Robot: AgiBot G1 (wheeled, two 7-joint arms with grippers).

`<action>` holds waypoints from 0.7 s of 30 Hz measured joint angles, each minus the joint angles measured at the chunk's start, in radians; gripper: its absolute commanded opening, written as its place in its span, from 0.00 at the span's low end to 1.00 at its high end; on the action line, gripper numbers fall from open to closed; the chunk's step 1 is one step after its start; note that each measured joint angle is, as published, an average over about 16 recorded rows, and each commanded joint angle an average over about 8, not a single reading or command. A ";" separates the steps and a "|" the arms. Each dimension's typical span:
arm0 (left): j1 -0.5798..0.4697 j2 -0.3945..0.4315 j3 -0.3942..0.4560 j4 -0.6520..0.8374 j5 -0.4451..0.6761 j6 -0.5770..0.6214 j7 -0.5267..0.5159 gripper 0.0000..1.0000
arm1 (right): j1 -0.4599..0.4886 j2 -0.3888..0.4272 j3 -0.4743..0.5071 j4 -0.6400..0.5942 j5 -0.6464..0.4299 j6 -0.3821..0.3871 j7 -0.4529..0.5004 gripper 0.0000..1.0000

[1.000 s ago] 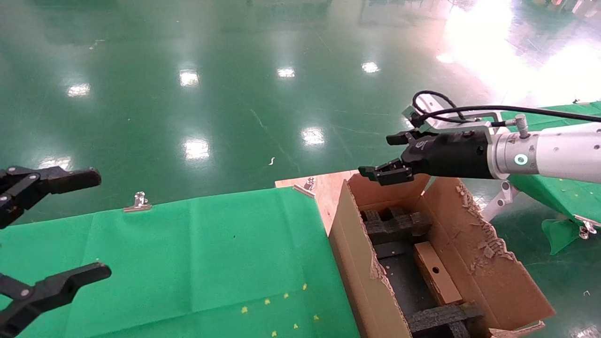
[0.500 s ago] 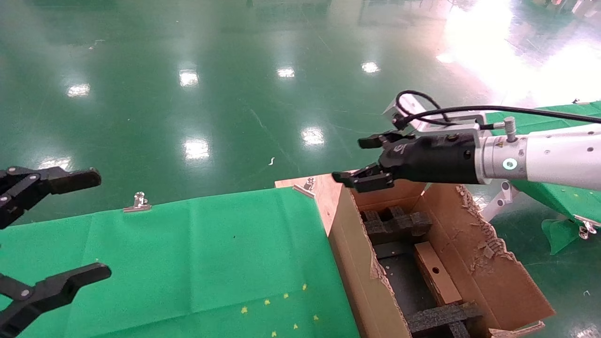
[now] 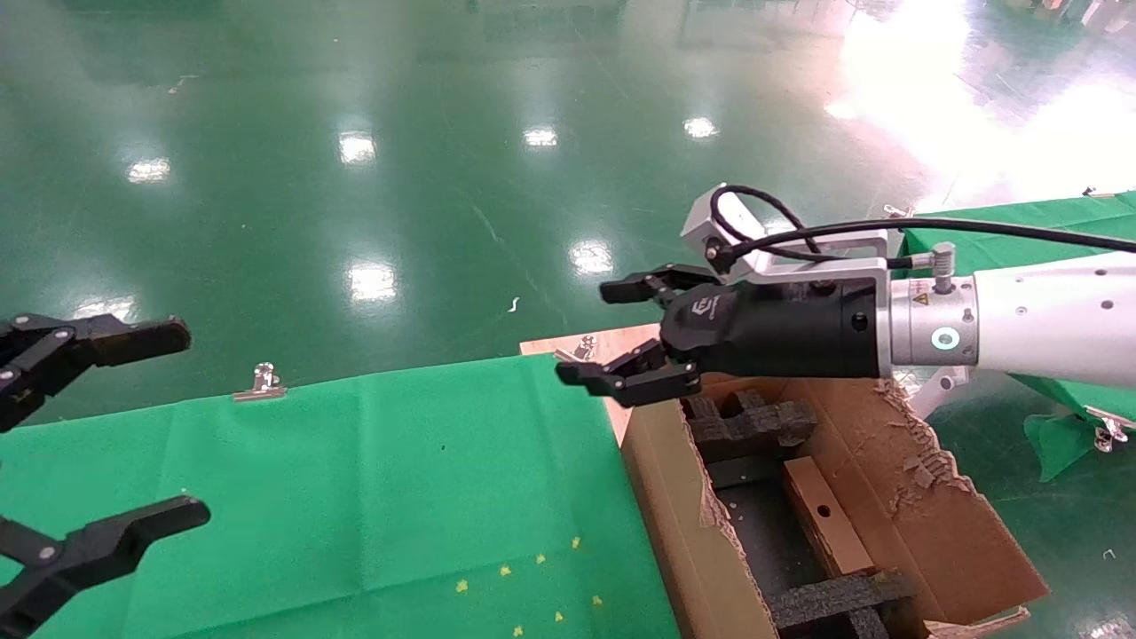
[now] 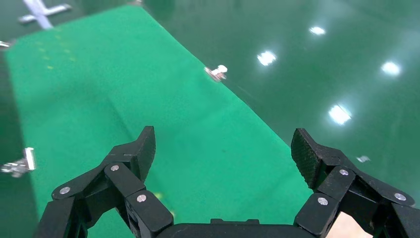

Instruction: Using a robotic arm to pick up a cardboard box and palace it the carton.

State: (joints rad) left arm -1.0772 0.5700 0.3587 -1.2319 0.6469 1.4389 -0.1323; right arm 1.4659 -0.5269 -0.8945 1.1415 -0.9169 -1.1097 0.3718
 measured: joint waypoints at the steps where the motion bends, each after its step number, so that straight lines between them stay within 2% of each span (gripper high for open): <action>1: 0.000 0.000 0.000 0.000 0.000 0.000 0.000 1.00 | -0.011 -0.002 0.017 0.004 0.005 -0.011 -0.005 1.00; 21: 0.000 0.000 0.000 0.000 0.000 0.000 0.000 1.00 | -0.234 -0.050 0.368 0.085 0.111 -0.231 -0.110 1.00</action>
State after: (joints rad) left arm -1.0772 0.5700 0.3587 -1.2319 0.6468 1.4388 -0.1323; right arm 1.2317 -0.5774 -0.5265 1.2269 -0.8054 -1.3407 0.2616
